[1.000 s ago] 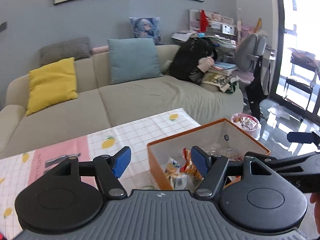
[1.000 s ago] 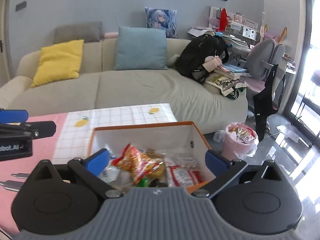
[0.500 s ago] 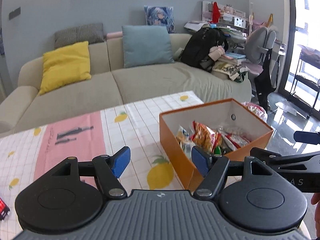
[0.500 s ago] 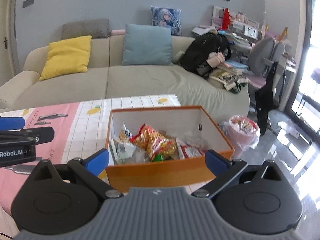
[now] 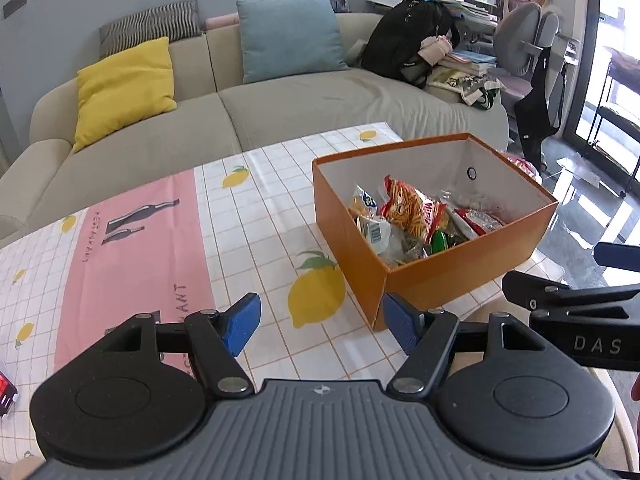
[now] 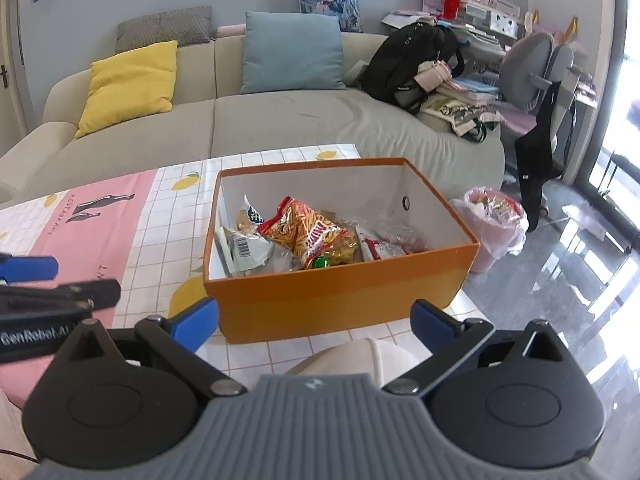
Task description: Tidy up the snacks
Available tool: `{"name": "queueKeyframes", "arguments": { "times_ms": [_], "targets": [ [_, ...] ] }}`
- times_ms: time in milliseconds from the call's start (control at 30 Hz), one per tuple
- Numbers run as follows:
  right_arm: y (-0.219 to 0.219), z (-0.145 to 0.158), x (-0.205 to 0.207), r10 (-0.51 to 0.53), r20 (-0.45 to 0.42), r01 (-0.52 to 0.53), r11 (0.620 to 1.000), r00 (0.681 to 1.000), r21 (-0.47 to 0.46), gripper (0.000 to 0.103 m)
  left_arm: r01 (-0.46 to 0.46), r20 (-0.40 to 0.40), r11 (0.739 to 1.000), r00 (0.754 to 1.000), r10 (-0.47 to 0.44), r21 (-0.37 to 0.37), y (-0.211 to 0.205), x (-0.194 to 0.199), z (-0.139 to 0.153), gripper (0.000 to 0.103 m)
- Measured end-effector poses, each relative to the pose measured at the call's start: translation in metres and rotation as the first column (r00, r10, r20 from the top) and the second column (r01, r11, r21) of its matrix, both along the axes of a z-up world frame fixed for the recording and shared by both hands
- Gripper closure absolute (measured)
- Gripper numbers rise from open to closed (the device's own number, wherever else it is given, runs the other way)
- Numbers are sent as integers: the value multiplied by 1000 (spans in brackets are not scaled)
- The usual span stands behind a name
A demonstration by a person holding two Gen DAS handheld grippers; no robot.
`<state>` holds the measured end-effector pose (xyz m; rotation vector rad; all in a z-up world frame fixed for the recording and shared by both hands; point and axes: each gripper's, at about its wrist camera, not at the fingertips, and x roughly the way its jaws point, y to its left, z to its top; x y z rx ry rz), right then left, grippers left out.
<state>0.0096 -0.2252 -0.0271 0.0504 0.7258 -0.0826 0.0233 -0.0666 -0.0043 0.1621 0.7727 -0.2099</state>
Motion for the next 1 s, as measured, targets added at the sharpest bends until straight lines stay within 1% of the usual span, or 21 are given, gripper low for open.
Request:
{"name": "queueKeyframes", "arguments": {
  "times_ms": [100, 533, 1000],
  "targets": [
    [1, -1, 1, -1, -9, 1, 1000, 1000, 5, 3, -9, -10, 1000, 1000, 9, -6, 2, 1, 1, 21],
    [1, 1, 3, -8, -10, 8, 1000, 1000, -2, 3, -14, -3, 999, 1000, 14, -29, 5, 2, 7, 21],
    [6, 0, 5, -2, -12, 1, 1000, 1000, -14, 3, -25, 7, 999, 1000, 25, -37, 6, 2, 9, 21]
  ]
}}
